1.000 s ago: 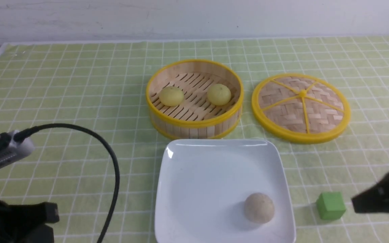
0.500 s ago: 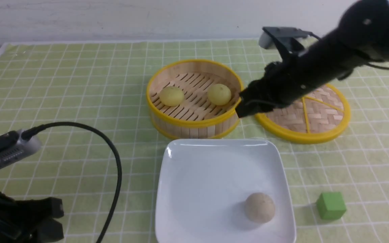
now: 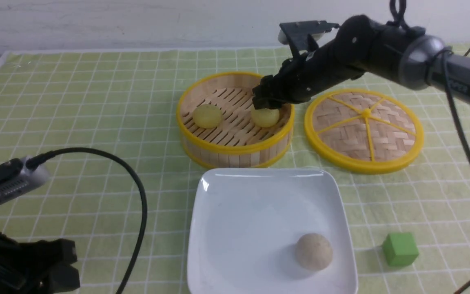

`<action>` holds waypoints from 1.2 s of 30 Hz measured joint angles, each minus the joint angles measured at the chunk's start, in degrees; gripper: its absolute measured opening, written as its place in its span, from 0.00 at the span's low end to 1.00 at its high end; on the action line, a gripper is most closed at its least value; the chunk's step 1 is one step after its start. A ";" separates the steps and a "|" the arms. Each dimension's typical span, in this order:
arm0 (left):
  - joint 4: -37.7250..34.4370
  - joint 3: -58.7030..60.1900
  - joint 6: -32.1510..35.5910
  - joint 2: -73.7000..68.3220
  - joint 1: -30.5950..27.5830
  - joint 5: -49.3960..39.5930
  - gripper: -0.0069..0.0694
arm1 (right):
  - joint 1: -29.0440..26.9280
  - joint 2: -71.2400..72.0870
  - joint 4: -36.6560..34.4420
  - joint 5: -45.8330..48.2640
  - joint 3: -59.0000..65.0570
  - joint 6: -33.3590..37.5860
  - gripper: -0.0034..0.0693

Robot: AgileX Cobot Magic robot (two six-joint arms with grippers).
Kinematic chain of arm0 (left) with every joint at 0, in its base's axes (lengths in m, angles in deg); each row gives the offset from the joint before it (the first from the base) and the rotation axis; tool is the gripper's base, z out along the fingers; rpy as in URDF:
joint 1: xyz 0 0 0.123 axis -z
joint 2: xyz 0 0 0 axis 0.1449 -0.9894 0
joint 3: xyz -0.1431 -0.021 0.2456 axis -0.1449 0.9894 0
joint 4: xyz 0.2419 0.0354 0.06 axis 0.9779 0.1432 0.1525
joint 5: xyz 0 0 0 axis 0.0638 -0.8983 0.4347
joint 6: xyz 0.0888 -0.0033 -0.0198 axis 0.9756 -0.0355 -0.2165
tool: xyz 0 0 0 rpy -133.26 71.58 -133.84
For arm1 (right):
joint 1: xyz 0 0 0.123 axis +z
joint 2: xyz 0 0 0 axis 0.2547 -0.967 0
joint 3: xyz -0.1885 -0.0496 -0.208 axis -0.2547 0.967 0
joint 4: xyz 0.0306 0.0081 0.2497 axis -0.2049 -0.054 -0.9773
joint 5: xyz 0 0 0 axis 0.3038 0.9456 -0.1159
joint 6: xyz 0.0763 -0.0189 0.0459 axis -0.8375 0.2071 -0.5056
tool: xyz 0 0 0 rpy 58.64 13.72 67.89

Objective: Put the steamed buns into the plate on the green tablecloth.
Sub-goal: 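Reach toward a bun in the bamboo steamer with the right gripper, then move the steamed bun from the bamboo steamer onto the white plate with the right gripper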

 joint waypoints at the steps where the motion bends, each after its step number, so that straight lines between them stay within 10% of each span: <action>1: 0.00 0.00 0.00 0.00 0.00 0.00 0.53 | 0.00 -0.66 0.00 -0.32 0.00 0.00 0.55; 10: 0.00 0.00 0.00 0.00 0.00 -2.15 0.53 | 0.00 0.20 -1.15 3.96 -0.40 -0.25 0.08; 24: 0.05 0.00 -0.22 0.00 0.00 -4.11 0.53 | 0.00 26.52 5.59 37.60 0.69 -8.09 0.07; 36: 0.72 0.00 -0.22 0.00 0.00 -1.13 0.53 | 4.03 25.11 6.27 20.99 30.11 -9.31 0.10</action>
